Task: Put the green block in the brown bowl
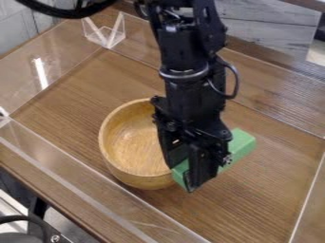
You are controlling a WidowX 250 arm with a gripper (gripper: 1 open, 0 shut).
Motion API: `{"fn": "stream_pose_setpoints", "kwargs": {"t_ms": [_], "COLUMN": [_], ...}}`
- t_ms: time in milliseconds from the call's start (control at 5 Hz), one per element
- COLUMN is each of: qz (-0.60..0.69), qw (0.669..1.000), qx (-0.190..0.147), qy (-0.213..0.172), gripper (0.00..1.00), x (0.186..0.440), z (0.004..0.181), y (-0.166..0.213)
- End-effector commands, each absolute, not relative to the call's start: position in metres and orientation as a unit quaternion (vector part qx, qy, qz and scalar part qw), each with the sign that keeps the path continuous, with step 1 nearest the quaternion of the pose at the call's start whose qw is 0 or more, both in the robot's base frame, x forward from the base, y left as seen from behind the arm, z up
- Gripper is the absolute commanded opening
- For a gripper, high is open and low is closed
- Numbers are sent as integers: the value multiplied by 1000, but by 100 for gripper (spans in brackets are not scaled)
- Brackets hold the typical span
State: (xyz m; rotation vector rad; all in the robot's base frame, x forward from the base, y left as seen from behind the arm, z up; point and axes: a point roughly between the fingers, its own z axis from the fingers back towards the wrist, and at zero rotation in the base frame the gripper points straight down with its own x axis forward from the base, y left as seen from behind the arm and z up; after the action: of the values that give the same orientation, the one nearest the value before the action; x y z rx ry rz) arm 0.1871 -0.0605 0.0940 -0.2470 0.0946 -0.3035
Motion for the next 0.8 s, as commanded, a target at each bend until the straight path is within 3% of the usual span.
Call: {"fn": "stream_pose_setpoints", "kwargs": {"t_ms": [0, 600], "qz": [-149, -133], "qw": [981, 981], "qx": [-127, -139], "qy": [9, 7], "gripper": [0, 0], "x": [200, 204], "z": [108, 103], "y": [-61, -61]}}
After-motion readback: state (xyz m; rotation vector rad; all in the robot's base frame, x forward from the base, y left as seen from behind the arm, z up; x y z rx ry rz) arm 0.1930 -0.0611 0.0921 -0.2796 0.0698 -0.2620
